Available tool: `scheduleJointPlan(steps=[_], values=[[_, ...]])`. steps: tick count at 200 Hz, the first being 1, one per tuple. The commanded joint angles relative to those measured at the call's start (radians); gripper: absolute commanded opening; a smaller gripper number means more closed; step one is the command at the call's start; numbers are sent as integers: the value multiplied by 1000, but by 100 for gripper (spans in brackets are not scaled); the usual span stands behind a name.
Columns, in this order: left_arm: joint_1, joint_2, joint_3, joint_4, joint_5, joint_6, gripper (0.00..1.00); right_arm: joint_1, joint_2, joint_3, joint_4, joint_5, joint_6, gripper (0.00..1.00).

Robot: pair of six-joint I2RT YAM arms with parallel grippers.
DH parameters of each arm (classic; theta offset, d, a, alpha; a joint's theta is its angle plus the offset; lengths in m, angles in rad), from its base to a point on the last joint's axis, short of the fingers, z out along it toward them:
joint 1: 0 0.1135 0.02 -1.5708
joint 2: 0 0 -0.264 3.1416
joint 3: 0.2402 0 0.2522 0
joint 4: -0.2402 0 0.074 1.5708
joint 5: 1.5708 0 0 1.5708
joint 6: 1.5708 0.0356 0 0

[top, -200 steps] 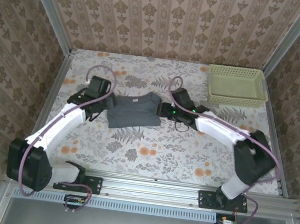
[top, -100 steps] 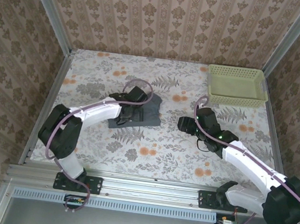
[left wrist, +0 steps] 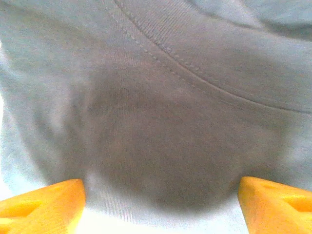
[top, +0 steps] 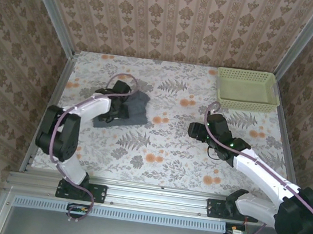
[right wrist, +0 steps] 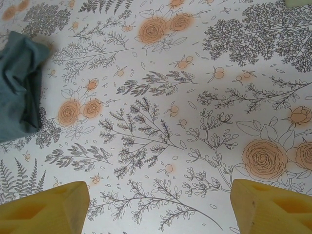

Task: Fold the inside-out t-shirt

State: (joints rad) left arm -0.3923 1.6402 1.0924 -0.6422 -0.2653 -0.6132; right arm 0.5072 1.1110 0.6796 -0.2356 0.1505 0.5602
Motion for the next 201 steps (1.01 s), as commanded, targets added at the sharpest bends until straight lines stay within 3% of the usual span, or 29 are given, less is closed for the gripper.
scheduleJointPlan(steps=[1,22,55,127,201], values=[[-92,-97,36,-66,-54,34,85,-7,-31,-9,4,17,10,78],[-190,-92,80,-136,-82,-3,90,-7,-41,-11,0,14,16,78],[-200,-61,17,-97,-18,-79,97,-7,-46,-20,0,12,18,78],[50,166,75,-39,95,33,100,-7,-69,-33,-16,18,17,79],[245,386,429,-194,11,269,100,-18,-83,-23,-37,32,8,80]])
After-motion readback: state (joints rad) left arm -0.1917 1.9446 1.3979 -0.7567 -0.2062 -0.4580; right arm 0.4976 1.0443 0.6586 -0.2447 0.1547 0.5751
